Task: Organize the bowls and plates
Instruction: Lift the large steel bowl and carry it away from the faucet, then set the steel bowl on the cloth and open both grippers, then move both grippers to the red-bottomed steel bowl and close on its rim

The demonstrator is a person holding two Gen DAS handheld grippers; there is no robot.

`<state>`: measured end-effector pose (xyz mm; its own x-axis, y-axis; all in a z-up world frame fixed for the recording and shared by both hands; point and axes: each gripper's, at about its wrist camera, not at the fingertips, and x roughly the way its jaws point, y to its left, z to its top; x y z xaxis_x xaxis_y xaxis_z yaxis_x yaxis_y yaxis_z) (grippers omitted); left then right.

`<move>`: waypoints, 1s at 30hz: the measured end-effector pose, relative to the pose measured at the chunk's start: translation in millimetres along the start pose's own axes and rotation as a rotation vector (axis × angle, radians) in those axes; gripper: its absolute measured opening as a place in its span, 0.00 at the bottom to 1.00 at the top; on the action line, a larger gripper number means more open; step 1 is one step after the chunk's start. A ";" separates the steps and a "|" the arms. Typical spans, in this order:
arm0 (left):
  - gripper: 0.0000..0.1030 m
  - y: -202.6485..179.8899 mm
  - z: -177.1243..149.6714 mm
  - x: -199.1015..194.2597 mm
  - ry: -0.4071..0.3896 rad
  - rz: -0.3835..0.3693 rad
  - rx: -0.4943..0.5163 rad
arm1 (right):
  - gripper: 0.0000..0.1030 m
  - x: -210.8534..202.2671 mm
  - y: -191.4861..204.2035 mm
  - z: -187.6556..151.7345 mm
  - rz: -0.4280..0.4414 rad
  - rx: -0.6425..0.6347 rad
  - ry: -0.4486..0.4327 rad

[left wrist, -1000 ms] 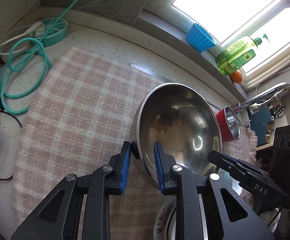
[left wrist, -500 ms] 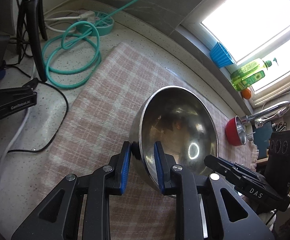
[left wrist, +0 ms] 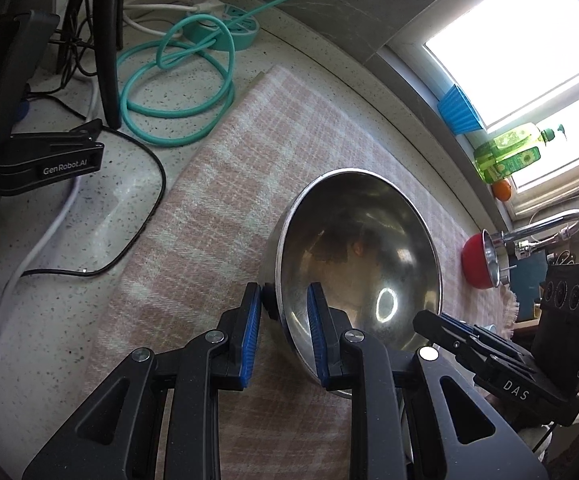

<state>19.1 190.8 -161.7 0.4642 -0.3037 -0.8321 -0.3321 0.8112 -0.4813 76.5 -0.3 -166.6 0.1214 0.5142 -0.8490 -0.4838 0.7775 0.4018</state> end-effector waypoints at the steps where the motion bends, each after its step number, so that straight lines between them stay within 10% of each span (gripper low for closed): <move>1: 0.21 -0.2 0.2 -0.1 0.000 0.001 0.000 | 0.22 0.2 -0.6 0.1 0.003 0.002 0.001; 6: 0.23 -0.9 1.2 0.2 0.001 0.010 -0.004 | 0.24 -2.0 -2.0 -0.6 0.003 0.002 -0.003; 16: 0.32 -10.8 4.9 -9.6 -0.033 0.025 0.024 | 0.67 -23.5 -17.9 0.5 -0.001 0.043 -0.074; 30: 0.37 -38.1 18.2 -15.4 -0.105 0.096 0.093 | 0.68 -72.6 -66.0 -4.1 0.005 0.148 -0.180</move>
<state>39.6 173.6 -125.5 0.5191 -0.1723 -0.8372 -0.3041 0.8782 -0.3693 96.0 -90.5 -132.9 0.2782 0.5644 -0.7772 -0.3544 0.8124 0.4631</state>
